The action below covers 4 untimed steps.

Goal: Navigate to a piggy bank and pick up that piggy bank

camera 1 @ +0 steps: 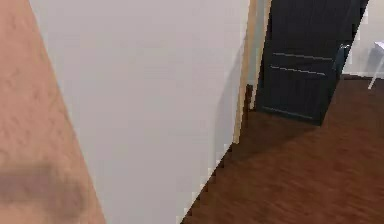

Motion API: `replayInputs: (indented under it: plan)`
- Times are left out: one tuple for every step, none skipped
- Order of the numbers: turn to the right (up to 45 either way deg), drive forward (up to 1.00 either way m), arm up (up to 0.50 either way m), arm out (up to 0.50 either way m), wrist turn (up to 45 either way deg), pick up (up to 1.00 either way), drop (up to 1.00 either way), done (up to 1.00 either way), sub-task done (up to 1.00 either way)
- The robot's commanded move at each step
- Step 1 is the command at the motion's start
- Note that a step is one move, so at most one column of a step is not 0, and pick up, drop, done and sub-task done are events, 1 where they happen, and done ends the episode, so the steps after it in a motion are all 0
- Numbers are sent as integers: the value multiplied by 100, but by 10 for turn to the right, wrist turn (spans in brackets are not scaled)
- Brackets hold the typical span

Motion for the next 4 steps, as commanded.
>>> replayInputs:
  plan:
    - [450, 0, 0, 0, 0, 0, 0, 0, 0]
    - [450, 0, 0, 0, 0, 0, 0, 0, 0]
    - [300, 0, 0, 0, 0, 0, 0, 0, 0]
    - [0, 100, 0, 0, 0, 0, 0, 0, 0]
